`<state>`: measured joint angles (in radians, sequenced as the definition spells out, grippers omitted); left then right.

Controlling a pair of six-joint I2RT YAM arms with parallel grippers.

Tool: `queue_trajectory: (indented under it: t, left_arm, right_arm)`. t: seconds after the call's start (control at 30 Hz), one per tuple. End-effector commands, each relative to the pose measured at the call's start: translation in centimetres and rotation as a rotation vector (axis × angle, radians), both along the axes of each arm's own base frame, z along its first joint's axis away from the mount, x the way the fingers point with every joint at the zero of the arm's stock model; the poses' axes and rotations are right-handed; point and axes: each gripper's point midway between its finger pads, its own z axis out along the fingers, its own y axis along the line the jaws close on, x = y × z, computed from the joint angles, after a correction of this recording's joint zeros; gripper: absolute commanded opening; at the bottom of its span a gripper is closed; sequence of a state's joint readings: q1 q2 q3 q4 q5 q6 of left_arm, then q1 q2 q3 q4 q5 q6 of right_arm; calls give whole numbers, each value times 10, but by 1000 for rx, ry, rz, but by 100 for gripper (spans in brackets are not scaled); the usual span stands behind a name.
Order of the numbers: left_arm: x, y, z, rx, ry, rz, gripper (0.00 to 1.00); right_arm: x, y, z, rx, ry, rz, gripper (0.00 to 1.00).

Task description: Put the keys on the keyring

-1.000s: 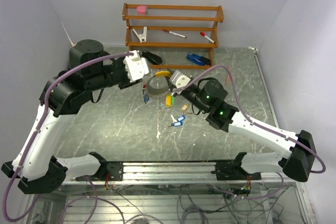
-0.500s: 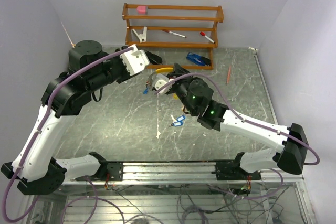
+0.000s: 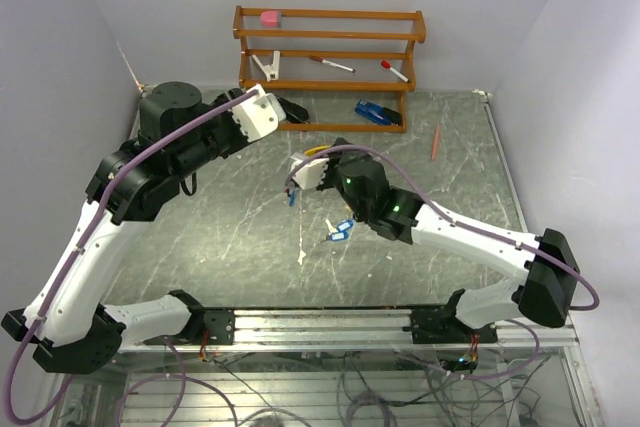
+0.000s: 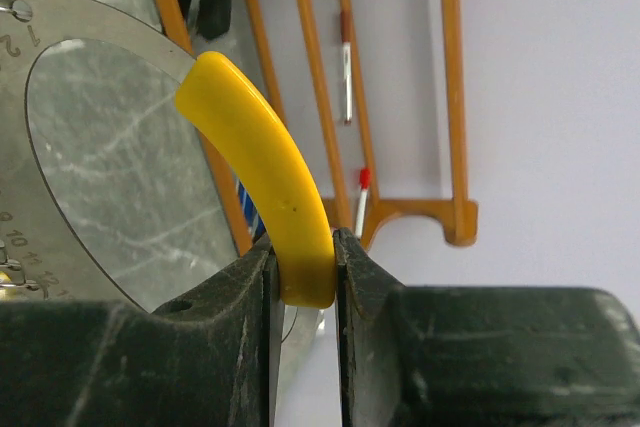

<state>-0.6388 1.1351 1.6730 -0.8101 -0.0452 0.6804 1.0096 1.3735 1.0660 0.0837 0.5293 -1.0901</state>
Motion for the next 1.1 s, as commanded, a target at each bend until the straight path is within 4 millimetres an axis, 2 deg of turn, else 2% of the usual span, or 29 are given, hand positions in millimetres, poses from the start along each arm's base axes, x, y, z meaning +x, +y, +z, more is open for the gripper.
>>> queue_trajectory:
  t: [0.0,0.13,0.23,0.3,0.33,0.4,0.57,0.7,0.87,0.9,0.93,1.07]
  left_arm:
    - [3,13,6,-10,-46,71,49]
    - [11,28,11,-36,-80,172,48]
    - [15,39,16,-54,-96,238,49]
    - [16,41,18,-59,-94,254,49]
    - [16,42,18,-57,-88,257,49]
    - [16,41,14,-48,-69,250,49]
    - [17,38,3,-45,-53,234,48]
    - [21,35,-2,-42,-37,228,48]
    - [22,35,-5,-28,-32,227,48]
    - [23,35,-6,-25,-31,226,48]
    - [24,35,-7,-25,-29,225,48]
    - [27,33,-10,-29,-22,221,48]
  right_arm:
    - [16,-33,1,82,42,-101,16]
    - [49,-66,-25,126,101,-224,16]
    - [58,-59,-44,129,154,-222,15]
    - [64,-52,-46,149,158,-210,15]
    - [70,-55,-46,158,148,-224,15]
    - [85,-70,-47,169,136,-271,15]
    - [115,-101,-71,241,168,-334,15]
    - [128,-102,-100,225,203,-347,14]
    - [150,-127,-125,247,254,-408,14]
    - [155,-141,-128,254,260,-440,14]
    - [157,-146,-131,261,269,-451,13]
    - [158,-153,-135,283,280,-457,14]
